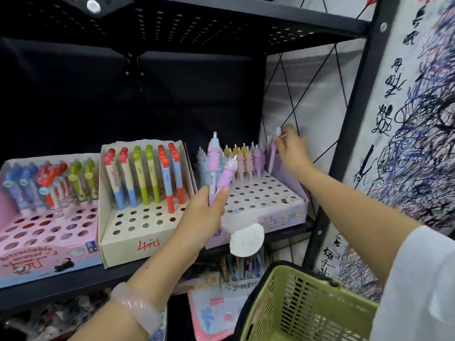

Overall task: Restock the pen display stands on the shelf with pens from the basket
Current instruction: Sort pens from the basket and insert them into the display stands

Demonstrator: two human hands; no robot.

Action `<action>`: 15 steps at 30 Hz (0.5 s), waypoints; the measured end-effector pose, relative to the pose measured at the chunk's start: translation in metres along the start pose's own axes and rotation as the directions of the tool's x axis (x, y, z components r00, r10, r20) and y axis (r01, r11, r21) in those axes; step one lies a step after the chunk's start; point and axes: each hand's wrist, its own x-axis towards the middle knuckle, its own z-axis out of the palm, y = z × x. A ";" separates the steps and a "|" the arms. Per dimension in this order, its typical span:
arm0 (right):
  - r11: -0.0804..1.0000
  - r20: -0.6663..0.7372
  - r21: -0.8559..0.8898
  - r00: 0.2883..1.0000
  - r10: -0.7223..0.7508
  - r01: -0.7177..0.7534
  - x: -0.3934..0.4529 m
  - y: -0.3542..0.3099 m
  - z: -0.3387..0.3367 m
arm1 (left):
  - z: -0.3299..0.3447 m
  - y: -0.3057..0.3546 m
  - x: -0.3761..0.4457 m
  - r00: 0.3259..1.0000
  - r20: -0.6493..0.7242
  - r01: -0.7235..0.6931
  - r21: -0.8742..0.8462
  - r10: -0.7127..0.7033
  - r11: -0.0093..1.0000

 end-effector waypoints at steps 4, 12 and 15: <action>0.999 0.081 -0.044 0.997 -0.016 0.020 -0.002 0.013 0.014 | -0.002 -0.001 0.004 0.999 0.007 0.048 -0.060 -0.048 0.997; 0.934 0.255 -0.352 0.953 0.163 -0.065 0.009 0.009 0.032 | -0.005 -0.005 0.003 0.995 0.003 0.094 -0.175 -0.095 0.980; 0.867 0.315 -0.494 0.918 0.240 -0.057 0.009 0.004 0.033 | -0.006 -0.005 0.002 0.994 0.001 0.104 -0.187 -0.106 0.977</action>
